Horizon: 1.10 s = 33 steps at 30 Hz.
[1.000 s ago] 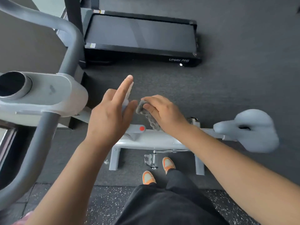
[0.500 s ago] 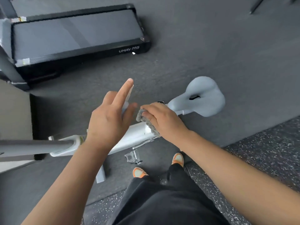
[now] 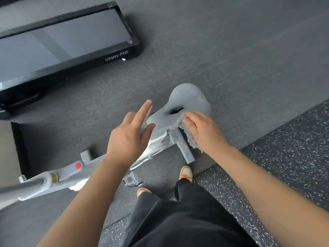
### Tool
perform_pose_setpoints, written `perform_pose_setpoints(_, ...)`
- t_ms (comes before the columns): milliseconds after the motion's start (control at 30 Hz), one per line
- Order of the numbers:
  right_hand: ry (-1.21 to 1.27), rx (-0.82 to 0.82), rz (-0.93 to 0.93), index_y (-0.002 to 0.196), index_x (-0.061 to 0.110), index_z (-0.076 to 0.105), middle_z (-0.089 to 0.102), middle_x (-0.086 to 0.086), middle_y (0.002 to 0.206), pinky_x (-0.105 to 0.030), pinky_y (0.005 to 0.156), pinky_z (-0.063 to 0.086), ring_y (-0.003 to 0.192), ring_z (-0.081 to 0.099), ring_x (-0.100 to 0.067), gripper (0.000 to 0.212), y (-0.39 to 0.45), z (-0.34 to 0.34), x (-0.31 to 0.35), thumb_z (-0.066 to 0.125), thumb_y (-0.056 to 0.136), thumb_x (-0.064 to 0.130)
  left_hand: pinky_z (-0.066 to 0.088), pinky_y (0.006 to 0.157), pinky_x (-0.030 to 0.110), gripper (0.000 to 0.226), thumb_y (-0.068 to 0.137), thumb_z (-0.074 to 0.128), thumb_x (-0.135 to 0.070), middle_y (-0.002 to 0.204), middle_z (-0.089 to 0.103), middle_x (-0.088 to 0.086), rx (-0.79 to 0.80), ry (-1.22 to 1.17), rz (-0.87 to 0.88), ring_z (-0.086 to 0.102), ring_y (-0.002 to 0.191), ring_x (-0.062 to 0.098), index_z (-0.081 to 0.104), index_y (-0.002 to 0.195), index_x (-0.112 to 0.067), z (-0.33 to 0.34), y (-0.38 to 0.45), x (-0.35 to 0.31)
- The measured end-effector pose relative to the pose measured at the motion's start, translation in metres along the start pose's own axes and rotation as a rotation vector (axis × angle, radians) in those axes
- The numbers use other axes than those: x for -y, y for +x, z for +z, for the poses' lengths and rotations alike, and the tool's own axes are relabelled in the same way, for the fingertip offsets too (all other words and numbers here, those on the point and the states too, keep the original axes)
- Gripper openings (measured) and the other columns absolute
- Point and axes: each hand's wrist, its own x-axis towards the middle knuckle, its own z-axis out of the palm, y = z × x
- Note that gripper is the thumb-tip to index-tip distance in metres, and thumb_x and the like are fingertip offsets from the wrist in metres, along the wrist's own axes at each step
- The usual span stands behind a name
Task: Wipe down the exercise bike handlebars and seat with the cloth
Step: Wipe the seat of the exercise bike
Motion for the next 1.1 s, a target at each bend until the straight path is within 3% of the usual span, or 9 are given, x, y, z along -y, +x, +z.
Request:
perform_pose_setpoints(100, 0.043, -0.061, 0.088, 0.123, 0.018, 0.06, 0.061, -0.002, 0.119, -0.035, 0.087, 0.045, 0.108, 0.055, -0.021, 0.032, 0.005, -0.015, -0.026, 0.042, 0.101, 0.035, 0.05, 0.055, 0.036, 0.06, 0.094, 0.056, -0.043, 0.102, 0.056, -0.001, 0.0, 0.013, 0.017, 0.058, 0.065, 0.03, 0.028, 0.148, -0.04, 0.016, 0.01, -0.011)
perform_pose_setpoints(233, 0.061, -0.106, 0.15, 0.126, 0.017, 0.059, 0.061, -0.005, 0.119, -0.031, 0.092, 0.042, 0.11, 0.055, -0.02, 0.035, 0.011, -0.024, -0.051, 0.041, 0.102, 0.035, 0.052, 0.057, 0.038, 0.061, 0.094, 0.056, -0.042, 0.104, 0.057, 0.0, 0.023, 0.011, 0.047, 0.059, 0.066, 0.029, 0.026, 0.148, -0.04, 0.03, 0.03, -0.021)
perform_pose_setpoints(433, 0.06, -0.18, 0.238, 0.124, 0.017, 0.059, 0.062, -0.006, 0.114, -0.022, 0.087, 0.037, 0.104, 0.056, -0.019, 0.033, 0.019, -0.018, -0.071, 0.041, 0.102, 0.033, 0.051, 0.058, 0.038, 0.056, 0.096, 0.051, -0.042, 0.108, 0.055, 0.002, 0.135, 0.04, 0.162, 0.058, 0.068, 0.029, 0.027, 0.146, -0.038, 0.053, 0.073, -0.017)
perform_pose_setpoints(633, 0.06, -0.277, 0.296, 0.124, 0.016, 0.059, 0.063, -0.005, 0.114, -0.027, 0.09, 0.042, 0.105, 0.056, -0.017, 0.034, 0.018, -0.018, -0.069, 0.04, 0.102, 0.033, 0.052, 0.06, 0.039, 0.052, 0.097, 0.05, -0.041, 0.104, 0.055, 0.002, 0.207, 0.068, 0.248, 0.056, 0.066, 0.027, 0.029, 0.144, -0.035, 0.068, 0.108, -0.017)
perform_pose_setpoints(833, 0.05, -0.338, 0.37, 0.125, 0.011, 0.059, 0.063, -0.008, 0.117, -0.014, 0.087, 0.031, 0.108, 0.054, -0.019, 0.034, 0.017, -0.02, -0.067, 0.042, 0.103, 0.029, 0.051, 0.056, 0.039, 0.049, 0.097, 0.048, -0.039, 0.094, 0.051, 0.001, 0.276, 0.099, 0.355, 0.053, 0.06, 0.027, 0.029, 0.141, -0.032, 0.08, 0.128, -0.016)
perform_pose_setpoints(1100, 0.076, -0.384, 0.414, 0.125, 0.012, 0.058, 0.063, -0.007, 0.114, -0.033, 0.092, 0.044, 0.107, 0.055, -0.02, 0.034, 0.013, -0.017, -0.064, 0.04, 0.103, 0.031, 0.049, 0.059, 0.04, 0.046, 0.096, 0.051, -0.037, 0.1, 0.055, 0.003, 0.288, 0.064, 0.42, 0.056, 0.066, 0.029, 0.033, 0.137, -0.029, 0.088, 0.14, -0.008)
